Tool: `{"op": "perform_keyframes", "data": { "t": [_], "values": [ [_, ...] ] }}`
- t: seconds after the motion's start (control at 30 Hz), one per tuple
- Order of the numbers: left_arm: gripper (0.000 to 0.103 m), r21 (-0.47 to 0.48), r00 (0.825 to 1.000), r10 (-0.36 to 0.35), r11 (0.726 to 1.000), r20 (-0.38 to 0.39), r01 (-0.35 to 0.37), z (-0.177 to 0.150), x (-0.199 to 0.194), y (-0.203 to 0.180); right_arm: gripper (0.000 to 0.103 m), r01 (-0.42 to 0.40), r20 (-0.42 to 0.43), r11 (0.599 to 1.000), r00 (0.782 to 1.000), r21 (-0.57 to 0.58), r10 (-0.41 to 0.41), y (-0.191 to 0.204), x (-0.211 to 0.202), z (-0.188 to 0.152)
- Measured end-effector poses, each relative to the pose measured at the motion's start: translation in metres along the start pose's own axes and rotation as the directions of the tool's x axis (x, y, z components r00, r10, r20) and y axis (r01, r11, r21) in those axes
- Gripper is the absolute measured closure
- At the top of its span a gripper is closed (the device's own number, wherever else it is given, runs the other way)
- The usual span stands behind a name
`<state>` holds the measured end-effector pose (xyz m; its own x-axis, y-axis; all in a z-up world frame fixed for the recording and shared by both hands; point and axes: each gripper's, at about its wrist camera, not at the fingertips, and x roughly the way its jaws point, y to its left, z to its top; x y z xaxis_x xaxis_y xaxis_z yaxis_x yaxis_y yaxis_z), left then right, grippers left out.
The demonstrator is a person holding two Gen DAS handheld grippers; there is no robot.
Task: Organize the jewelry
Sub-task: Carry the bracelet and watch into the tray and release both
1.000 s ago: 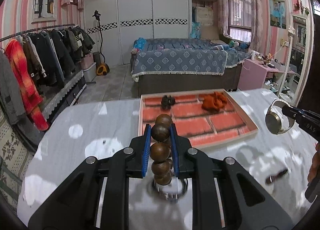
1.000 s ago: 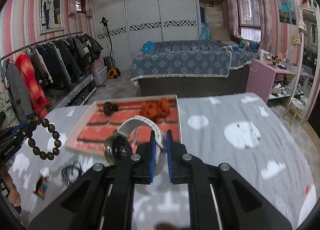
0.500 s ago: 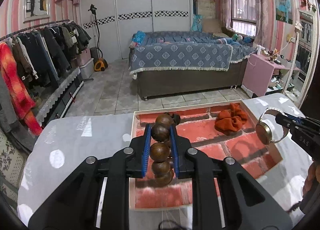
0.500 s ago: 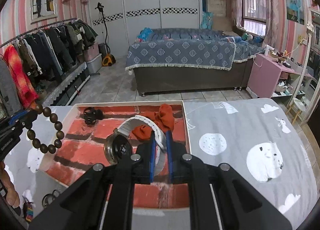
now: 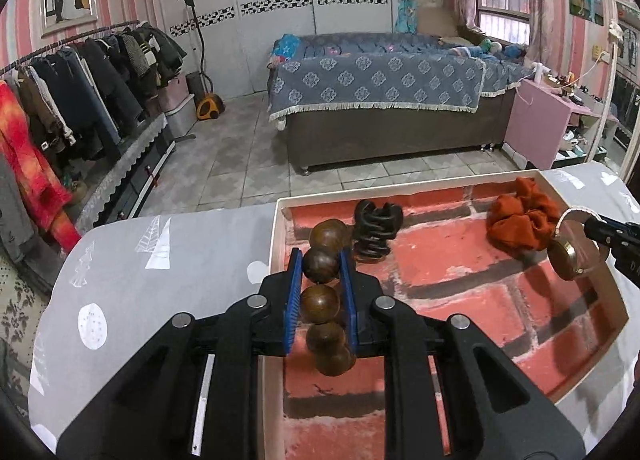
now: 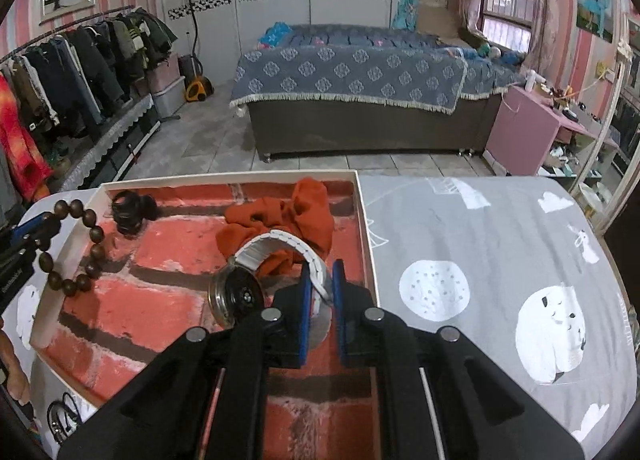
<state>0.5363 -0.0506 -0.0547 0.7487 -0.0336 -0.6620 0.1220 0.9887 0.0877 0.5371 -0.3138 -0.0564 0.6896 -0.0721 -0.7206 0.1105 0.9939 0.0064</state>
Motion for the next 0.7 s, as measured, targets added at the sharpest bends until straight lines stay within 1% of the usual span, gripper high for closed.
{"op": "perform_keyframes", "data": {
  "t": [0.23,0.47,0.57,0.7],
  "values": [
    [0.085,0.002,0.998,0.045,0.999,-0.044,-0.045,0.001,0.019,0.01,0.092,0.009,-0.033,1.0,0.999,-0.026,-0.01,0.009,0.014,0.002],
    [0.085,-0.004,0.994,0.055,0.998,-0.095,-0.055,-0.002,0.04,0.014,0.092,0.012,-0.053,0.999,0.998,-0.029,-0.014,0.014,0.024,0.008],
    [0.085,0.005,0.992,0.062,0.998,-0.107,-0.062,-0.006,0.044,0.014,0.092,-0.013,-0.068,1.0,0.998,-0.01,0.012,0.015,0.029,0.008],
    [0.085,-0.003,0.991,0.059,0.998,-0.117,-0.06,-0.006,0.047,0.015,0.093,-0.013,-0.082,1.0,0.997,-0.027,0.011,0.02,0.034,0.005]
  ]
}}
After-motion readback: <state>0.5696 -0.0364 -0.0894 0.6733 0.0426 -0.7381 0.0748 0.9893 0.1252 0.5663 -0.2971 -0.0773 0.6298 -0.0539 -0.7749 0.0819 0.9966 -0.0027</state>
